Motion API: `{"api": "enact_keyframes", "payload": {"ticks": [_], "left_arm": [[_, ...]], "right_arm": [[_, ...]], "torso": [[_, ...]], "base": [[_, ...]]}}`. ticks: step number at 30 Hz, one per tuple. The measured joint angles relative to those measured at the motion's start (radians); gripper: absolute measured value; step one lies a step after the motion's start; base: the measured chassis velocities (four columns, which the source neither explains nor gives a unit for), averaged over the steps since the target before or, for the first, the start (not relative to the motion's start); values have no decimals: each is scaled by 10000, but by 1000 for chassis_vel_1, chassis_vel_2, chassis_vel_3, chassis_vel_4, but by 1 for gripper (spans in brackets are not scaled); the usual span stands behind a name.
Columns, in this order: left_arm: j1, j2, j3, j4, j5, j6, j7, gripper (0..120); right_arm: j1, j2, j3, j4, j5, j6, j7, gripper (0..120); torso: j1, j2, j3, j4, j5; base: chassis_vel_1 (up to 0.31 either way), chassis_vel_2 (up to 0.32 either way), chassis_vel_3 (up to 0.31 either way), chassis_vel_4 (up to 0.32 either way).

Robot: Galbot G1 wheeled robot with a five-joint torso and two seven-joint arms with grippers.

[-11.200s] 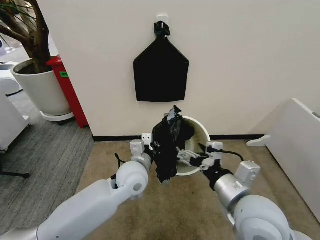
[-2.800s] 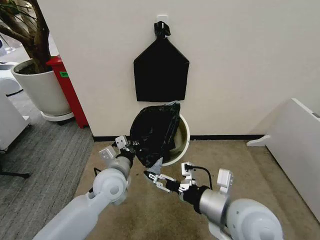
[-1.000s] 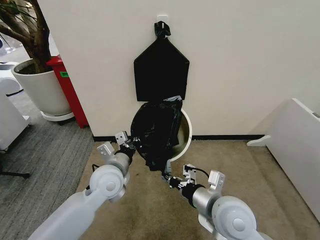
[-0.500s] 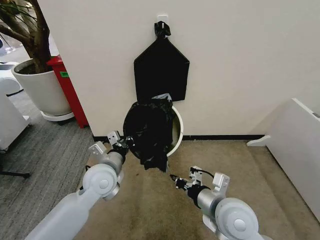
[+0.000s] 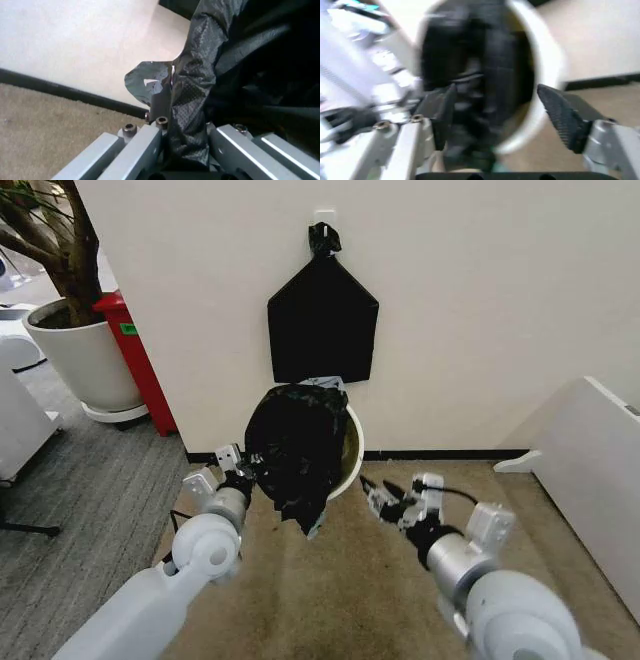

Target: Place the garbage bag over the trash bin.

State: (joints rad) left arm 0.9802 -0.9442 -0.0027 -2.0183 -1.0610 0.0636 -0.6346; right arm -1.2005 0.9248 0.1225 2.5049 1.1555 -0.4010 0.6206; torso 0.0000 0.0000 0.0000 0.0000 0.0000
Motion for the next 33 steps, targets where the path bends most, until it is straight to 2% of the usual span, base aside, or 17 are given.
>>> {"api": "enact_keyframes", "payload": {"ticks": [2,7,9,12,16,26,33], "left_arm": [[-19,-10,69,1,104,-9,18,0],[-43,-39,203,-71,378,-4,84,0],[-7,-16,208,-129,504,0,154,0],[62,5,194,-193,643,3,236,0],[177,39,156,-340,911,4,387,0],[343,66,122,-531,1219,-21,610,0],[393,148,104,-675,1284,-40,757,0]], "right_arm": [[71,40,-111,0,-56,7,-247,64],[497,702,-610,-45,-263,28,-716,84],[714,919,-732,-291,-260,-103,-550,94],[922,1113,-794,-541,-110,-348,-50,98],[1203,1364,-925,-865,216,-515,735,100],[1497,1599,-1283,-1224,193,-532,1614,98],[1576,1698,-1390,-1354,172,-516,2081,85]], "torso": [[0,0,0,-1,-1],[0,0,0,0,0],[0,0,0,0,-1],[0,0,0,0,-1],[0,0,0,0,-1],[0,0,0,-1,-1],[0,0,0,-1,-1]], "base": [[0,0,0,0],[0,0,0,0],[0,0,0,0],[0,0,0,0],[0,0,0,0],[0,0,0,0],[0,0,0,0]]}}
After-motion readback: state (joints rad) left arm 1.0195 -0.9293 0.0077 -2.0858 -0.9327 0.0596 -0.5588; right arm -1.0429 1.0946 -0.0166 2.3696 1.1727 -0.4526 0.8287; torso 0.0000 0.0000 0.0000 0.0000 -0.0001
